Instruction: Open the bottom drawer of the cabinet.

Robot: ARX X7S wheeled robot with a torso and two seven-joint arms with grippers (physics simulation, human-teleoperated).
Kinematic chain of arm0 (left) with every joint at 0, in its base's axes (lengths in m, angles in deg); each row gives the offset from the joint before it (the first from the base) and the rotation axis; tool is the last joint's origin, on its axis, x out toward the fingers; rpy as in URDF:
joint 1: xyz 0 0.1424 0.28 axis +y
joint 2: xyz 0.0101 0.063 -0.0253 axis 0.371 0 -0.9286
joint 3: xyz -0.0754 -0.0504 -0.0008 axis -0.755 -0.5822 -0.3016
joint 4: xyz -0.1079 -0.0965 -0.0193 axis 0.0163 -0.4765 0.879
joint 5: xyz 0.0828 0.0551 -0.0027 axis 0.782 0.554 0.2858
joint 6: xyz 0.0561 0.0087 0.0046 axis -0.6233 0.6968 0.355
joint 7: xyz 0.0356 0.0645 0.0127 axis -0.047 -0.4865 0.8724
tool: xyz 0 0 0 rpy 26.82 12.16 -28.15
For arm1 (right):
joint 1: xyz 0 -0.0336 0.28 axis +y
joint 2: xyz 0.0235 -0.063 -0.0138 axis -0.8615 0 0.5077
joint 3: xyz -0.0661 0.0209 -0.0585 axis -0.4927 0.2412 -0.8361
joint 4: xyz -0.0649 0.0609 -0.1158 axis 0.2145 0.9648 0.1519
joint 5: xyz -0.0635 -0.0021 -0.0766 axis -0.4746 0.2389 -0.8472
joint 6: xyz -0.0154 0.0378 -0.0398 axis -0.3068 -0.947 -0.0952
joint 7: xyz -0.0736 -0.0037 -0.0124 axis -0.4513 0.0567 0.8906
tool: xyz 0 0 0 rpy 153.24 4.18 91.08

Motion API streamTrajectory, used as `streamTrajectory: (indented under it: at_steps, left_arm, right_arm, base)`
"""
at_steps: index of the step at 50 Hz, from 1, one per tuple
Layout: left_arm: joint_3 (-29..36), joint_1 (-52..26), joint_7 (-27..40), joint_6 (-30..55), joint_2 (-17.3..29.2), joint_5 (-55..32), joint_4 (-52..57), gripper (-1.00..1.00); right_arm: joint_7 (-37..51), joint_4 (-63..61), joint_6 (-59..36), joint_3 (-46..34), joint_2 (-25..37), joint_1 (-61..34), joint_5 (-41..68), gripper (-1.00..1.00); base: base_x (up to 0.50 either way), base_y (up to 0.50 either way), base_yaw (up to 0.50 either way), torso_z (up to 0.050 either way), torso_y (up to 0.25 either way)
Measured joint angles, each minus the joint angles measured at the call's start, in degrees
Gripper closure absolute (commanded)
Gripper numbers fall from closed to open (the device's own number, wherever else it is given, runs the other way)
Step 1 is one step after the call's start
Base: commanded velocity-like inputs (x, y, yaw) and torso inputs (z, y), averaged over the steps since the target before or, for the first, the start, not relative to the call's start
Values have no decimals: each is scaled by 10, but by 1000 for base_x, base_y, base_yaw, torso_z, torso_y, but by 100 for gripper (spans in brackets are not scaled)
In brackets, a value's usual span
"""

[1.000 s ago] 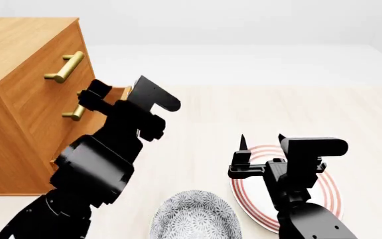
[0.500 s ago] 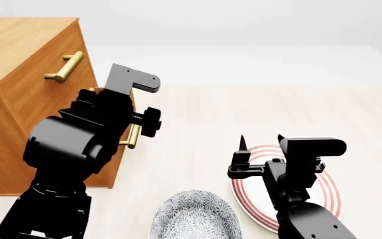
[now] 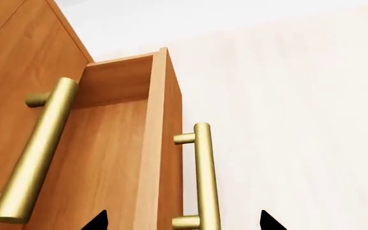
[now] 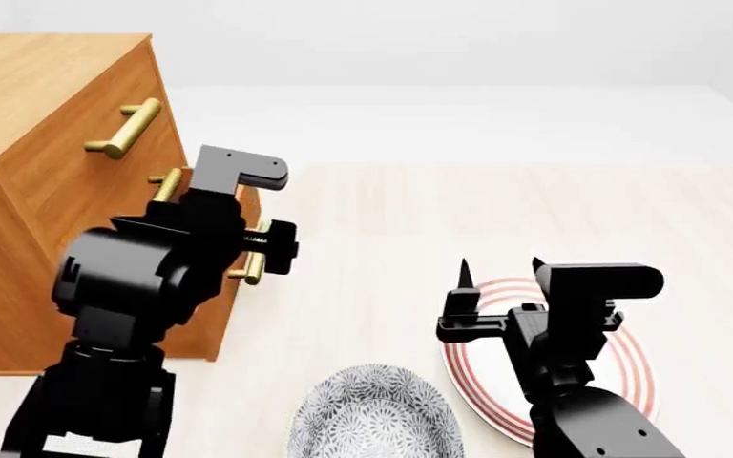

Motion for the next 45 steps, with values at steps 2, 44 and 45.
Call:
streamTrajectory:
  at_steps: [2, 44, 45]
  left_arm:
    - [-1, 1, 1, -4, 0, 1, -7, -100]
    - [27, -25, -21, -154, -4, 18, -266, -100]
    - [28, -27, -21, -157, -5, 18, -271, -100]
  right_arm:
    - [0, 0, 0, 0, 0, 0, 0, -100]
    - [8, 9, 6, -12, 5, -4, 5, -100]
    - [8, 9, 6, -12, 5, -4, 6, -100]
  base:
    - [0, 0, 0, 0, 0]
    - [0, 0, 0, 0, 0]
    - [0, 0, 0, 0, 0]
